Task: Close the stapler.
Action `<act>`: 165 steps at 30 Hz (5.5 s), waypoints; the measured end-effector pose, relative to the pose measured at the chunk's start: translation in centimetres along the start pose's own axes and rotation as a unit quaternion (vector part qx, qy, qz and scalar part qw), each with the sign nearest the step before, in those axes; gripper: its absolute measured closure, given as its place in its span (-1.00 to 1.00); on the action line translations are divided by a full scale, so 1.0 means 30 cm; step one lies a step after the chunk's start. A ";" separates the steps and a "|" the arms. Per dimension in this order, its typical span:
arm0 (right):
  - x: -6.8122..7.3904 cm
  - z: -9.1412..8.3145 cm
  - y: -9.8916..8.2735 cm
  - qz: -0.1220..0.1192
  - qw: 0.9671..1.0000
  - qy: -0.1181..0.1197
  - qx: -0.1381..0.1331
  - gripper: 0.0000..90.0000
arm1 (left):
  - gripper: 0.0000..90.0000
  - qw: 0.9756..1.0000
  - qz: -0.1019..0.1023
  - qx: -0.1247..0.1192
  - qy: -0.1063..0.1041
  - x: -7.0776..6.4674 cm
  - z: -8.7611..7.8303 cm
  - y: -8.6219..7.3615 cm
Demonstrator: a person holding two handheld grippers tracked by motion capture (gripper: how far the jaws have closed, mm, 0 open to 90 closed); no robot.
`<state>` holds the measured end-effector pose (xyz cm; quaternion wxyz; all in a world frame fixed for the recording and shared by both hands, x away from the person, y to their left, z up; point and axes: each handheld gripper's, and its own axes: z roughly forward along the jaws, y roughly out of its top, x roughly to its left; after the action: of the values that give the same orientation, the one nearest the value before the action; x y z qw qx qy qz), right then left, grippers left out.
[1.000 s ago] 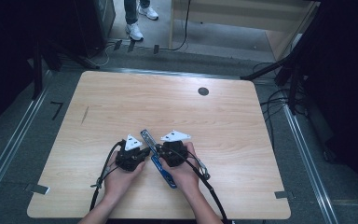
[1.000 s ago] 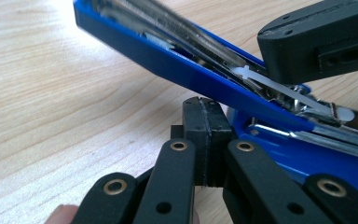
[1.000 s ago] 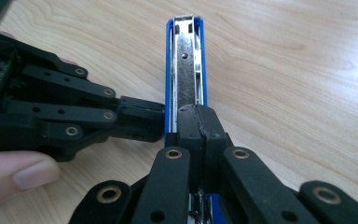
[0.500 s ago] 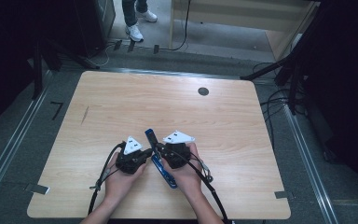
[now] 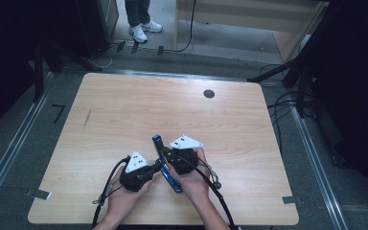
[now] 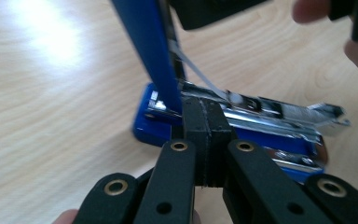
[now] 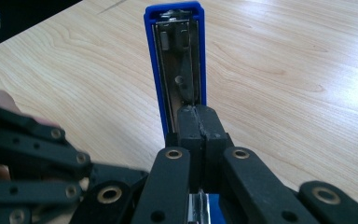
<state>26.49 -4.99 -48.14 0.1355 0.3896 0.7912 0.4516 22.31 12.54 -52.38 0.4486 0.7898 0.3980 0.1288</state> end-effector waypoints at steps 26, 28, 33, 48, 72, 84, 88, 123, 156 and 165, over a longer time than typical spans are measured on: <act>-0.013 -0.077 -0.037 0.009 1.000 0.011 -0.014 1.00 | 1.00 0.999 0.037 0.025 -0.007 -0.050 0.058 -0.007; -0.013 -0.081 -0.039 0.010 1.000 0.012 -0.017 1.00 | 1.00 0.999 0.031 0.023 -0.011 -0.049 0.059 -0.007; -0.012 -0.091 -0.037 0.010 1.000 0.015 -0.021 1.00 | 1.00 0.999 0.036 0.026 -0.012 -0.049 0.058 -0.007; -0.042 -0.146 -0.003 0.020 0.999 0.007 -0.044 1.00 | 1.00 0.999 0.036 0.025 -0.012 -0.052 0.059 -0.007; 0.001 -0.113 0.133 0.000 0.998 0.019 -0.059 1.00 | 1.00 0.999 0.041 0.030 -0.010 -0.054 0.059 -0.009; 0.009 -0.130 0.108 -0.013 0.998 0.018 -0.055 1.00 | 1.00 0.999 0.043 0.030 -0.008 -0.057 0.059 -0.009; 0.002 -0.131 0.091 -0.011 0.999 0.017 -0.051 1.00 | 1.00 0.999 0.044 0.030 -0.008 -0.057 0.059 -0.009; -0.019 -0.235 -0.175 -0.002 1.000 0.011 -0.019 1.00 | 1.00 0.999 0.041 0.033 -0.014 -0.053 0.053 -0.013; 0.010 -0.272 -0.257 0.012 1.000 0.010 -0.020 1.00 | 1.00 0.999 0.034 0.036 -0.020 -0.049 0.047 -0.016; 0.033 -0.273 -0.280 0.011 1.000 0.018 -0.012 1.00 | 1.00 0.999 0.037 0.032 -0.021 -0.049 0.044 -0.017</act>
<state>17.05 -11.67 -50.33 0.1212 0.3888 0.7833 0.4697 21.83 10.80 -53.31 0.4269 0.8201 0.3630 0.1156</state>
